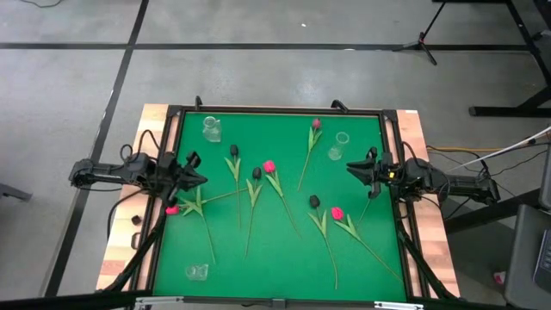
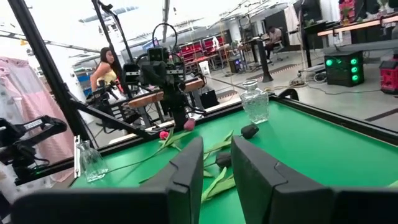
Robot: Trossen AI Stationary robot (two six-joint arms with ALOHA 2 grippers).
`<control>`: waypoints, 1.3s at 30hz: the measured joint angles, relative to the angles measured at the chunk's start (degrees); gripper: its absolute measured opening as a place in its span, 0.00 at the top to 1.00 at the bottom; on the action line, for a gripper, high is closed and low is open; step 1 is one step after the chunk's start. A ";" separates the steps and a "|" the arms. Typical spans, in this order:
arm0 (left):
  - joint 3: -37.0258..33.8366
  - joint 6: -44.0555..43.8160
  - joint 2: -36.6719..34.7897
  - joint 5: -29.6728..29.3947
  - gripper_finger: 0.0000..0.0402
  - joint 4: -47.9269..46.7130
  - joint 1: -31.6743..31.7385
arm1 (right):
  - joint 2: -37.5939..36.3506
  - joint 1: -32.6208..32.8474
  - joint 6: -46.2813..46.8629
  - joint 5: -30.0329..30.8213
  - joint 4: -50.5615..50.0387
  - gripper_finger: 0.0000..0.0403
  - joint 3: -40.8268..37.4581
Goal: Sort flowers into vase by color
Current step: Put the bottom black flower into the top right transparent vase
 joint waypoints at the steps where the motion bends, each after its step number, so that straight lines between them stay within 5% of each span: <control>1: -0.02 -1.83 0.02 -0.51 1.00 -0.14 0.00 | 0.00 0.00 0.15 0.47 -0.03 0.79 0.02; 8: -0.02 -12.21 0.02 -8.44 1.00 5.46 0.02 | 3.48 0.00 0.89 6.44 -11.61 0.79 8.56; 17: 0.00 -11.25 0.02 -15.78 1.00 8.93 0.02 | 23.72 0.00 2.78 10.07 -34.19 0.78 27.82; 24: 0.00 -9.65 0.02 -14.83 1.00 7.91 0.01 | 39.21 0.00 3.25 2.51 -43.50 0.58 36.92; 30: 0.00 -8.21 0.12 -9.97 1.00 4.26 -1.20 | 50.85 0.04 7.53 -12.10 -41.92 0.42 39.00; 34: 0.00 -4.77 0.11 -8.44 1.00 1.31 -2.37 | 58.03 1.05 14.05 -19.74 -42.71 0.39 38.99; 39: 0.00 -1.67 0.21 -4.97 0.97 0.32 -3.66 | 65.85 4.93 19.29 -21.24 -42.71 0.39 38.98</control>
